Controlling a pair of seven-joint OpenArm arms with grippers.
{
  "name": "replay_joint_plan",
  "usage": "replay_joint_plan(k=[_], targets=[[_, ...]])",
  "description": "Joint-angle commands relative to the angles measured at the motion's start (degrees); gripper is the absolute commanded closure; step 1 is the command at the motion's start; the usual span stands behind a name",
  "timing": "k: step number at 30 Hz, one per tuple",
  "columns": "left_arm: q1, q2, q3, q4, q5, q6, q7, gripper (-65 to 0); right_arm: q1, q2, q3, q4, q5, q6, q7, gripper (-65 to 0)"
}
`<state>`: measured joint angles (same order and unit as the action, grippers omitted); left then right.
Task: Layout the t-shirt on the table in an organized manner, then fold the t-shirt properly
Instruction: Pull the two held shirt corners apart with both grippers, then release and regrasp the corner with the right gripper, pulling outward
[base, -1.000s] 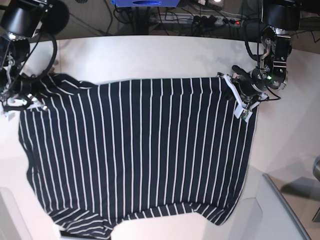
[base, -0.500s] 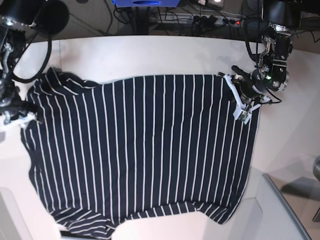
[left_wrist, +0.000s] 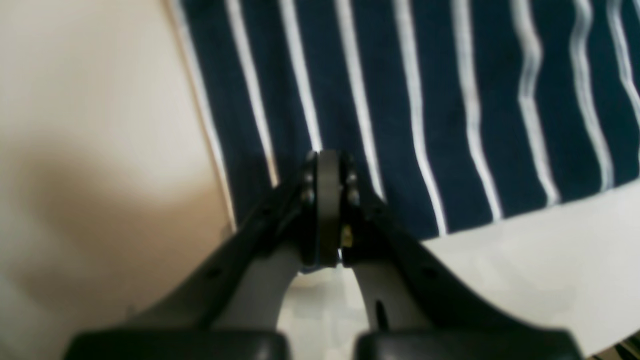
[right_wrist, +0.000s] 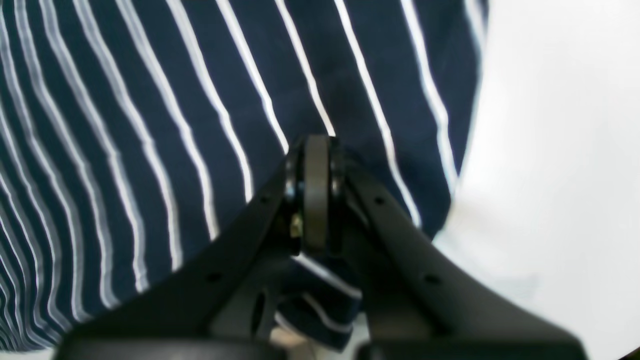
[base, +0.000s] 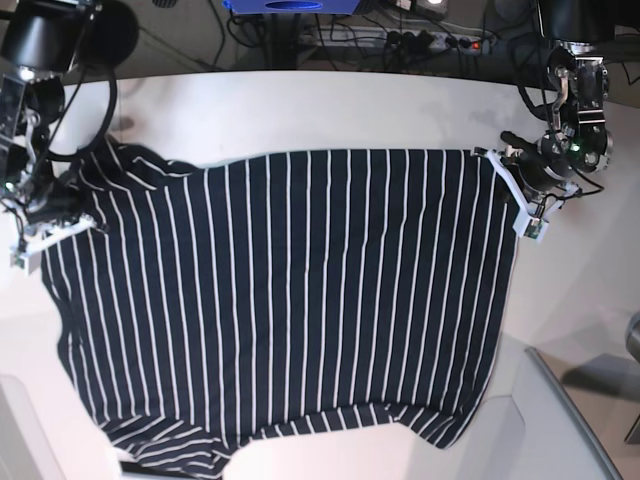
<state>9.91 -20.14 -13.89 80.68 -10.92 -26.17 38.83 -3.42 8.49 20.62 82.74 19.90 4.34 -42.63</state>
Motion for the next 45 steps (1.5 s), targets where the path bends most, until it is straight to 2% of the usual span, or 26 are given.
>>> replay_joint_plan(k=[1,3,6,12,16,18,21,23,28,30,33,37,45], targets=[[0.1,-0.7,-1.4,1.9,-0.1,-1.4,-0.9,0.0,-0.3,0.7,0.3,3.7,0.3,0.3,0.9,-0.5],[1.4,-0.3,-2.7,3.6,-0.1,-3.5,-0.9,0.0,-1.9,0.6,0.2,7.2,0.3,0.3,0.9,-0.5],[1.9,0.5,-4.1,4.8,0.1,-4.2,-1.0,0.0,-1.9,0.6,0.3,6.7,0.3,0.3,1.0,-0.5],[2.7,0.5,-7.7,5.9,0.0,-4.3,-1.1,0.0,-9.4,0.5,0.3,18.8,0.5,0.3,1.1,-0.5],[2.6,0.5,-9.8,5.9,0.0,-4.4,-1.1,0.0,-9.8,-0.1,0.9,18.3,0.5,0.3,1.0,-0.6],[2.7,0.5,-10.2,6.4,0.0,-4.4,-1.1,0.0,-12.0,-0.3,1.5,22.2,0.5,0.3,0.9,-0.8],[2.7,0.2,-10.2,6.7,0.0,-4.4,-1.1,0.0,-15.2,-2.9,2.1,27.0,0.5,0.3,1.0,-1.1],[2.7,0.2,-11.2,6.9,0.0,-4.4,-1.1,0.0,-16.6,-3.9,2.5,27.1,0.5,0.3,0.6,-6.9],[2.7,0.2,-12.2,6.7,0.0,-4.4,-1.1,0.0,-21.0,-6.4,2.3,27.0,0.5,0.3,0.9,-32.1],[2.7,0.2,-12.2,6.6,0.2,-4.4,-1.1,0.0,-21.2,-6.6,2.3,26.8,0.5,0.3,0.8,-37.5],[2.7,0.2,-12.1,6.6,0.2,-4.4,-1.1,0.0,-21.3,-6.7,2.1,23.5,0.5,0.4,0.8,-38.4],[2.7,0.2,-12.1,6.4,0.1,-4.4,-1.1,0.0,-21.3,-6.7,2.1,19.9,0.5,3.5,0.9,-38.3],[2.7,0.2,-12.1,6.4,0.3,-4.4,-1.1,0.0,-21.0,-6.7,2.1,18.3,0.3,3.7,0.9,-38.3]])
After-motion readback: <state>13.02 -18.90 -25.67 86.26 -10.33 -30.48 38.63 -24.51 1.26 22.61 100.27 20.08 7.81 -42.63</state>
